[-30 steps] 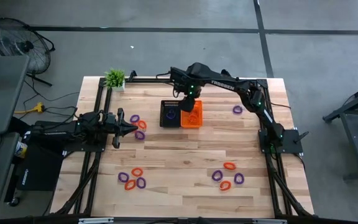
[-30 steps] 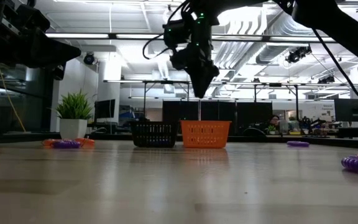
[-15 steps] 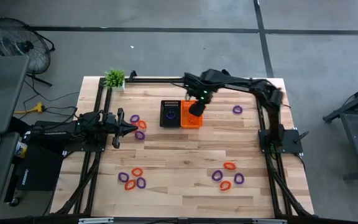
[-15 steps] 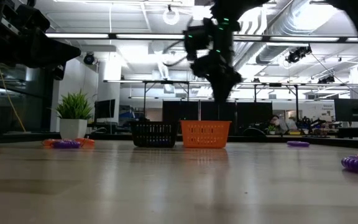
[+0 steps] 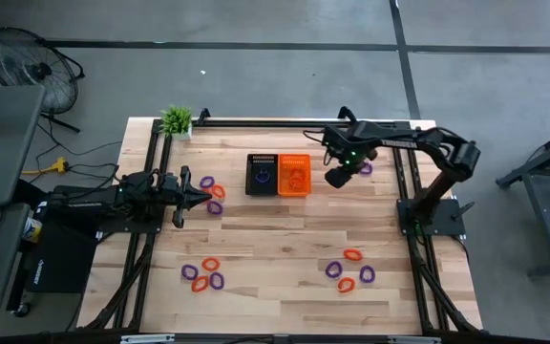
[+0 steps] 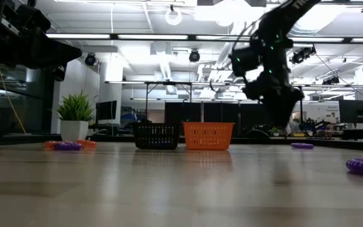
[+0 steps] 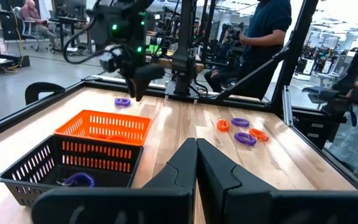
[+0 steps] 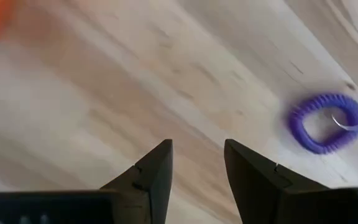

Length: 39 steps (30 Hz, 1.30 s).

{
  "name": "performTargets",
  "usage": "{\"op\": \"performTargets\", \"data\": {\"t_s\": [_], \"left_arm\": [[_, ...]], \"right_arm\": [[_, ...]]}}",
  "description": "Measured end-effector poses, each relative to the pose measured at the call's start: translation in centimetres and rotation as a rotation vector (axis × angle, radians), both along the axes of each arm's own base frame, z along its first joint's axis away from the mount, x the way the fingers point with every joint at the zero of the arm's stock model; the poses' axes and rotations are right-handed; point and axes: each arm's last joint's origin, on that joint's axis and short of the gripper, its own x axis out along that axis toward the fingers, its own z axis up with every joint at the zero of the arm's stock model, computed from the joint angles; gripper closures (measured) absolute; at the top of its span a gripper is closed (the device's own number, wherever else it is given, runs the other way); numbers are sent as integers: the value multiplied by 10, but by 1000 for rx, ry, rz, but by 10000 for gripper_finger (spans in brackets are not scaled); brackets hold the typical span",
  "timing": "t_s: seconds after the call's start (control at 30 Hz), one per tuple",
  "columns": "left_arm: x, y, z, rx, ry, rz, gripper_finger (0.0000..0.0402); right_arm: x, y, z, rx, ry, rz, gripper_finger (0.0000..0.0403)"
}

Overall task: Sort spring keychains into baskets
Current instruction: Put the purple spring keychain into the black basket

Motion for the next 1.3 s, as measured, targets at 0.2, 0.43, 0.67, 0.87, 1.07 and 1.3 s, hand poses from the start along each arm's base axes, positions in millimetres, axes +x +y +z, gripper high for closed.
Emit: {"op": "performTargets", "data": {"t_s": [0.2, 0.43, 0.67, 0.87, 1.07, 1.3], "left_arm": [[0, 0, 0, 0, 0, 0, 400], [0, 0, 0, 0, 0, 0, 400], [0, 0, 0, 0, 0, 0, 400], [0, 0, 0, 0, 0, 1, 400], [0, 0, 0, 0, 0, 1, 400], [0, 0, 0, 0, 0, 3, 400]], "right_arm": [[-23, -18, -18, -31, 35, -134, 263], [-41, -34, -25, -56, 56, -202, 263], [-47, -44, -27, -63, 47, -223, 263], [-45, -48, -41, -24, 76, -216, 263], [-46, -52, -49, -10, 85, -220, 263], [-44, -55, -58, 39, 66, -208, 263]]}}
